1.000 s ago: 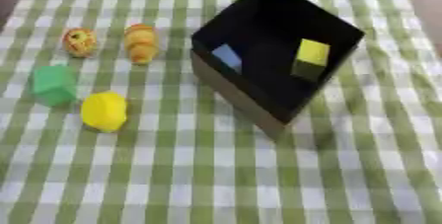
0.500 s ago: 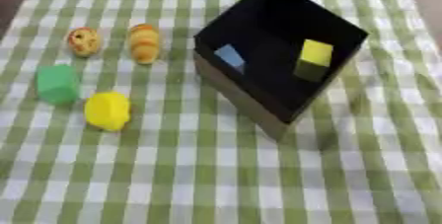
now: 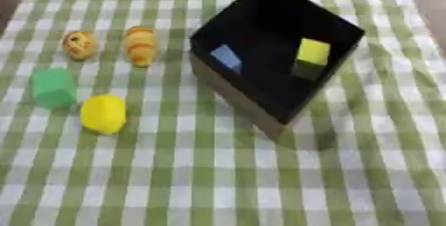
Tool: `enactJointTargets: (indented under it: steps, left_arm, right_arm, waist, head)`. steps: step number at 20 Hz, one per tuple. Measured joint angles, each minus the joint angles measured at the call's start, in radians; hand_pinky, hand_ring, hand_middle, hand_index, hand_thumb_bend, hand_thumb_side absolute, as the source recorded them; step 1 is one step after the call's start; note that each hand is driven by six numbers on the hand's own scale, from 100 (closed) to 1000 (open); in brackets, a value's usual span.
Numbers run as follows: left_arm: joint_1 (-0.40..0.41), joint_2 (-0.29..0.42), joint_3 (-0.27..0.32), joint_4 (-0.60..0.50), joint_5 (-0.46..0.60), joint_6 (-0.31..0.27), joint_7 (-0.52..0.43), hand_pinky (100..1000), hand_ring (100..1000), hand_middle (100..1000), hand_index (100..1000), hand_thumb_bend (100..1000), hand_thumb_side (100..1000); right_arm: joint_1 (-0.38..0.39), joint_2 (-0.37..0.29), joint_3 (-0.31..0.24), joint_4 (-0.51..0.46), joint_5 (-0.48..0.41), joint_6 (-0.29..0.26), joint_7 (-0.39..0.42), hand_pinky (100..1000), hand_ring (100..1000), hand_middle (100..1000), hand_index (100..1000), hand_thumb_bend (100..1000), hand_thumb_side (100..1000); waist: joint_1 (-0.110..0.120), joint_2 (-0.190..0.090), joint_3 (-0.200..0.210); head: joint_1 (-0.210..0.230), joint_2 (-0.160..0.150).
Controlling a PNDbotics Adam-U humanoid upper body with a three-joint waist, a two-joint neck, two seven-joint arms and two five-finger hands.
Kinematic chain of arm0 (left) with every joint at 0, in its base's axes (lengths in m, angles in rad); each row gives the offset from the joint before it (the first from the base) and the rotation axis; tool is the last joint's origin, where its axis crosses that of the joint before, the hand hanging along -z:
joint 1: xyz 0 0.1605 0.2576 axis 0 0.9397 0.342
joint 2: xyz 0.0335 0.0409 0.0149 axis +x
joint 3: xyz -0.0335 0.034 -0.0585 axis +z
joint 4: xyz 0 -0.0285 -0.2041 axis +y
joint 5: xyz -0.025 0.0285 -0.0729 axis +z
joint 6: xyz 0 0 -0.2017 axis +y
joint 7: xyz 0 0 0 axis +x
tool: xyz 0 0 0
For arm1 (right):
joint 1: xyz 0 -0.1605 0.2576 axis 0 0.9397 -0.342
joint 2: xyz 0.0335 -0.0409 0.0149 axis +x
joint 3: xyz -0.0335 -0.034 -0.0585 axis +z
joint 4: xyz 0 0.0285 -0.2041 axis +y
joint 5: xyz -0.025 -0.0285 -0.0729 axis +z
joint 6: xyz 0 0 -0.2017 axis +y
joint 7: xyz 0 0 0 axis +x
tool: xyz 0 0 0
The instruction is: Pick up objects on the table and place them in the box.
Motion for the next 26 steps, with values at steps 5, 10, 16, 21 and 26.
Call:
enactJointTargets:
  steps: [5,10,16,21,26]
  left_arm:
    - [-0.032,0.044,-0.041,0.045,-0.034,0.008,-0.145,875,844,804,900,452,740]
    - [-0.06,0.083,-0.089,0.085,-0.062,0.006,-0.258,884,848,812,907,484,731]
    - [-0.065,0.102,-0.136,0.111,-0.074,0.006,-0.343,885,851,816,910,492,729]
    - [-0.077,0.106,-0.154,0.121,-0.073,0.005,-0.374,905,874,840,927,534,675]
    - [-0.096,0.106,-0.164,0.133,-0.074,0.003,-0.409,937,908,872,939,576,567]
  right_arm:
    - [0.0,0.0,0.0,0.0,0.002,-0.002,-0.002,861,839,657,865,100,543]
    - [-0.001,0.0,0.004,0.0,0.002,-0.001,-0.001,861,839,657,865,100,542]
    - [-0.001,0.0,0.006,0.0,0.002,0.0,0.001,862,840,657,865,100,543]
    - [-0.001,0.0,0.006,0.0,0.002,0.001,0.001,861,840,657,865,100,543]
    - [-0.001,0.0,0.006,0.0,0.002,0.001,0.001,862,840,657,865,100,543]
  waist:
    - [0.0,0.0,-0.001]
    - [0.0,0.0,-0.002]
    - [0.002,0.0,-0.008]
    - [0.005,0.0,-0.009]
    - [0.007,0.0,-0.012]
  head:
    - [0.002,0.0]
    - [0.001,-0.001]
    - [0.009,-0.007]
    - [0.009,-0.005]
    - [0.012,-0.003]
